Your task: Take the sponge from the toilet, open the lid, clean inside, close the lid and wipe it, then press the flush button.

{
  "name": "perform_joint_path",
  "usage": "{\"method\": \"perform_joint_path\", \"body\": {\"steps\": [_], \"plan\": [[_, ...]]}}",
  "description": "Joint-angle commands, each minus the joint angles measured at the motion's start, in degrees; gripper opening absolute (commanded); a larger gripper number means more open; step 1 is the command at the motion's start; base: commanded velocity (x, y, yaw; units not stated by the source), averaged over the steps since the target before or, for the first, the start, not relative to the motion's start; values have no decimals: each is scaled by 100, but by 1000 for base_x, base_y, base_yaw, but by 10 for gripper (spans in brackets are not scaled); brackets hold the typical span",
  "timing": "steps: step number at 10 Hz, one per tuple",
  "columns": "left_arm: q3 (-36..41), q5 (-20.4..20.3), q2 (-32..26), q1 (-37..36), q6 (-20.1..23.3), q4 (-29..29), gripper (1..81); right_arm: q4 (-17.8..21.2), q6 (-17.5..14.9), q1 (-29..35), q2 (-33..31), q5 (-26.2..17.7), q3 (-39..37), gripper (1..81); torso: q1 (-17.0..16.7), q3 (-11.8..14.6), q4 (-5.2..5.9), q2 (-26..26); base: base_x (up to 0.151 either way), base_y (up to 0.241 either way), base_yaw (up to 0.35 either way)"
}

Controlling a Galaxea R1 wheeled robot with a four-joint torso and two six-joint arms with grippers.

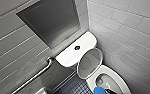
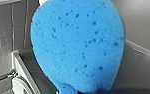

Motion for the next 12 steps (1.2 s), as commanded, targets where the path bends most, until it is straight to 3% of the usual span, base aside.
{"method": "perform_joint_path", "body": {"steps": [1,9,12], "plan": [[-41,520,-68,204,6,21,811,-29,40,-96,-829,-49,597,10,0,0,0,0,0,0,0],[-41,520,-59,204,6,21,811,-20,40,-975,-2060,846,1362,10,0,0,2,0,0,0,0],[-41,520,-59,204,6,21,811,-47,23,-993,-2316,926,1688,10,0,0,2,0,0,0,0]]}}
